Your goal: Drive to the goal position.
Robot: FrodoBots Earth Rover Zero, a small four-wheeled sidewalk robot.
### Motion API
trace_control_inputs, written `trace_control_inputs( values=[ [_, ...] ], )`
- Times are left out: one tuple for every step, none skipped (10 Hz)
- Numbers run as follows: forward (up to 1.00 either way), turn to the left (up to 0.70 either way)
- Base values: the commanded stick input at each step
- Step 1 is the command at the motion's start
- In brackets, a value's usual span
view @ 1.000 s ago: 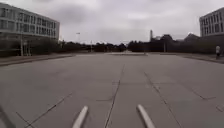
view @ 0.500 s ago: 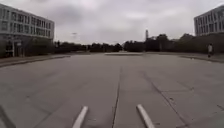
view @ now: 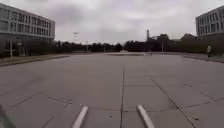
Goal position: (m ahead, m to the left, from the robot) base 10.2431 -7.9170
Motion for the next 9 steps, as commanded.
trace_control_inputs(
  values=[
    [1.0, 0.0],
    [1.0, 0.0],
    [1.0, 0.0],
    [1.0, 0.0],
    [1.0, 0.0],
    [1.0, 0.0],
    [1.0, 0.0],
    [1.0, 0.0],
    [1.0, -0.27]
  ],
)
